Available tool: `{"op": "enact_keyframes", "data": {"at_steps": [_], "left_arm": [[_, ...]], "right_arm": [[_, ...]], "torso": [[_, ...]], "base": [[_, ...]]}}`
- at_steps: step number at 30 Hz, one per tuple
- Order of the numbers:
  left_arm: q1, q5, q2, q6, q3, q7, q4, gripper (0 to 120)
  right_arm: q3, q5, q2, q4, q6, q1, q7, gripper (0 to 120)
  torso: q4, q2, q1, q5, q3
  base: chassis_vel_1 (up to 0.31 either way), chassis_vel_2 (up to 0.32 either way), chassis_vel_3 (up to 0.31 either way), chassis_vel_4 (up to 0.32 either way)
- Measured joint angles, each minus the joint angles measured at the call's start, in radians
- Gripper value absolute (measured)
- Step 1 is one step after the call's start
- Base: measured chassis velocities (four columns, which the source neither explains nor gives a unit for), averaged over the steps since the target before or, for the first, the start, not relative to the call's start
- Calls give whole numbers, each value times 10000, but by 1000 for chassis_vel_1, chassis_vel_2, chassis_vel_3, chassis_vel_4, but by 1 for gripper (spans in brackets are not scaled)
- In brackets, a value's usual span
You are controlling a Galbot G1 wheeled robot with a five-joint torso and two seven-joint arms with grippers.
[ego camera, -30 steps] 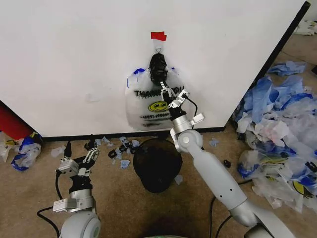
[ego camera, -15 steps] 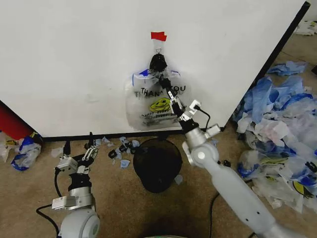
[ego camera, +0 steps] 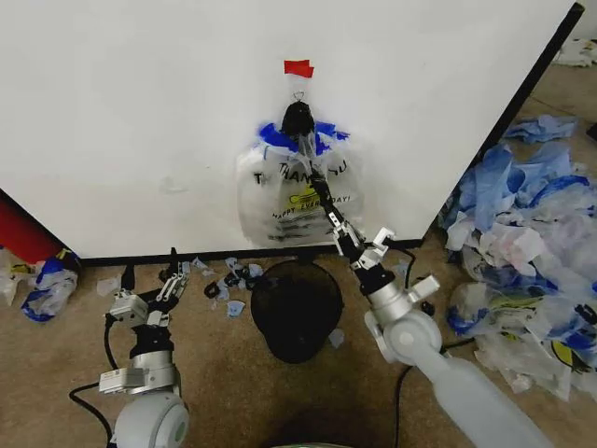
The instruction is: Pick up the garbage bag from the wall and place it over the trash bin.
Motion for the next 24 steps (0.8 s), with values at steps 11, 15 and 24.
{"op": "enact_keyframes", "data": {"at_steps": [11, 15, 24], "left_arm": [[-99, 3, 18, 0, 46, -6, 6, 94], [-185, -2, 6, 0, 79, -8, 52, 94], [-278, -8, -43, -4, 153, -9, 96, 94]], "right_arm": [[630, -23, -871, 872, 72, -1239, 65, 0], [713, -54, -1041, 1042, 128, -1655, 30, 0], [745, -411, -1290, 1302, 308, -2394, 81, 0]], "torso": [[-1, 0, 0, 1, -1], [-2, 0, 0, -1, 0], [-1, 0, 0, 1, -1]], "base": [[0, 0, 0, 0], [0, 0, 0, 0], [0, 0, 0, 0]]}}
